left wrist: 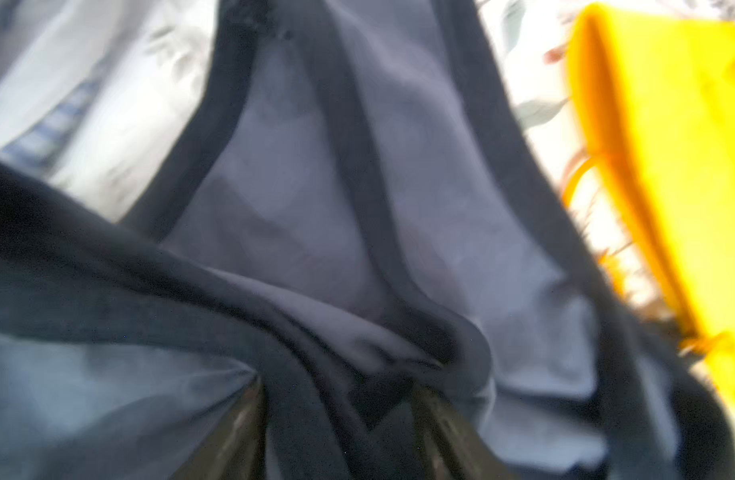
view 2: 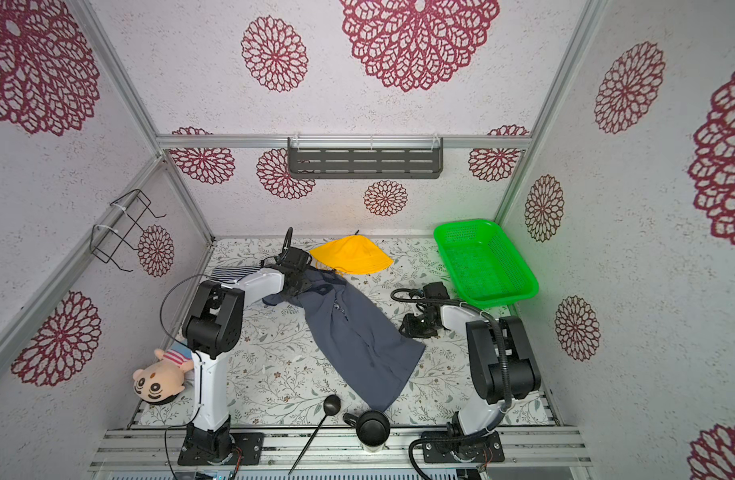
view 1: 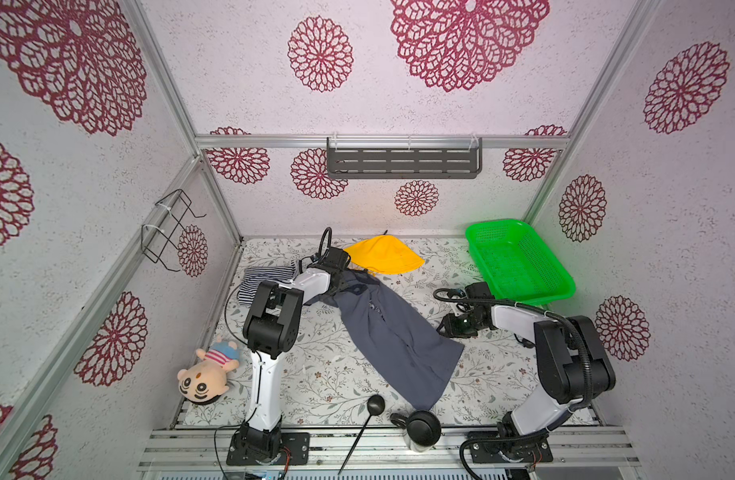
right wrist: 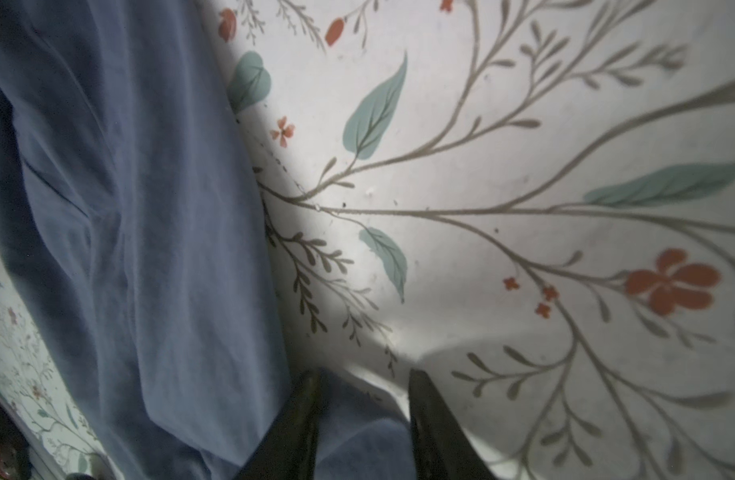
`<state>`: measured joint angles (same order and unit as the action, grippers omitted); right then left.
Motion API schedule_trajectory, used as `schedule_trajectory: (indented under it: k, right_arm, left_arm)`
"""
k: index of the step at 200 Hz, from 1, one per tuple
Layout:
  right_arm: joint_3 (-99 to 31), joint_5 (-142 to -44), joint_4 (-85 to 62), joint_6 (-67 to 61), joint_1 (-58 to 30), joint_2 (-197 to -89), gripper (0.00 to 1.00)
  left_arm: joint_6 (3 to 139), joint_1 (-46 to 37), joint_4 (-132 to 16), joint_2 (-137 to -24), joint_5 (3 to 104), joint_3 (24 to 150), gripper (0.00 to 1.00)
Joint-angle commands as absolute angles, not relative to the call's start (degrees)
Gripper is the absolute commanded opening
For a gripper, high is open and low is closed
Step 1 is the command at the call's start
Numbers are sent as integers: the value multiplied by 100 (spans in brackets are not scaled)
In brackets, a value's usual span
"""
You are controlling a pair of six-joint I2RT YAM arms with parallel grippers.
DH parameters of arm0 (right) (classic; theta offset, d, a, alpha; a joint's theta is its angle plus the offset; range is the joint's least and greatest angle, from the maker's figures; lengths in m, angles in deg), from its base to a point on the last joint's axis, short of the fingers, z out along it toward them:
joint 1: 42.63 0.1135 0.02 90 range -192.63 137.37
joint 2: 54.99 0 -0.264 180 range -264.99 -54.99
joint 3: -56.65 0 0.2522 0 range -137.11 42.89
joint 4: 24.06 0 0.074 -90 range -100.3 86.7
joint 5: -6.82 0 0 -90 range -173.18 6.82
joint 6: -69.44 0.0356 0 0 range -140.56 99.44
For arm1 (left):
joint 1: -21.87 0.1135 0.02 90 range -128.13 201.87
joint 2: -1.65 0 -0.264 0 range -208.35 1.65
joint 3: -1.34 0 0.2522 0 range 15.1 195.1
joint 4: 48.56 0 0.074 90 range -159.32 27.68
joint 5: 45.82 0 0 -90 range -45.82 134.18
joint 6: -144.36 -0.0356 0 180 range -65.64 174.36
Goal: Fold and stack the tank tops
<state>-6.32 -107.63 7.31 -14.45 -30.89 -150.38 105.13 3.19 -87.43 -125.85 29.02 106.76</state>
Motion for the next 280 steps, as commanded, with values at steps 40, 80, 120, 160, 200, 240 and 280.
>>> schedule_trajectory:
  k: [40,80,120,160,200,240,280]
  right_arm:
    - [-468,-10865,-261,-641,-2162,-15568,28]
    - [-564,-11023,-1637,445,-1595,-16074,29]
    - [-815,-11047,-2894,1516,-870,-16377,30]
    - [-1425,-10751,-2716,1484,-736,-16476,41]
    - [-1655,-10073,-901,244,-1132,-15588,58]
    - [-1278,-9882,835,-791,-1646,-14694,58]
    - [-1010,-9846,1476,-897,-1813,-14191,53]
  left_arm:
    - [10086,405,-9072,-14082,3873,12424,66]
    - [9810,505,-9706,-14834,4262,13802,71]
    - [9648,770,-9621,-14807,4475,13954,78]
    - [9399,1050,-9448,-14646,4977,13944,91]
    - [9035,1053,-8607,-13242,4897,12693,98]
    - [8904,938,-8831,-11867,4666,11735,98]
    - [9351,63,-9516,-9782,3682,9748,99]
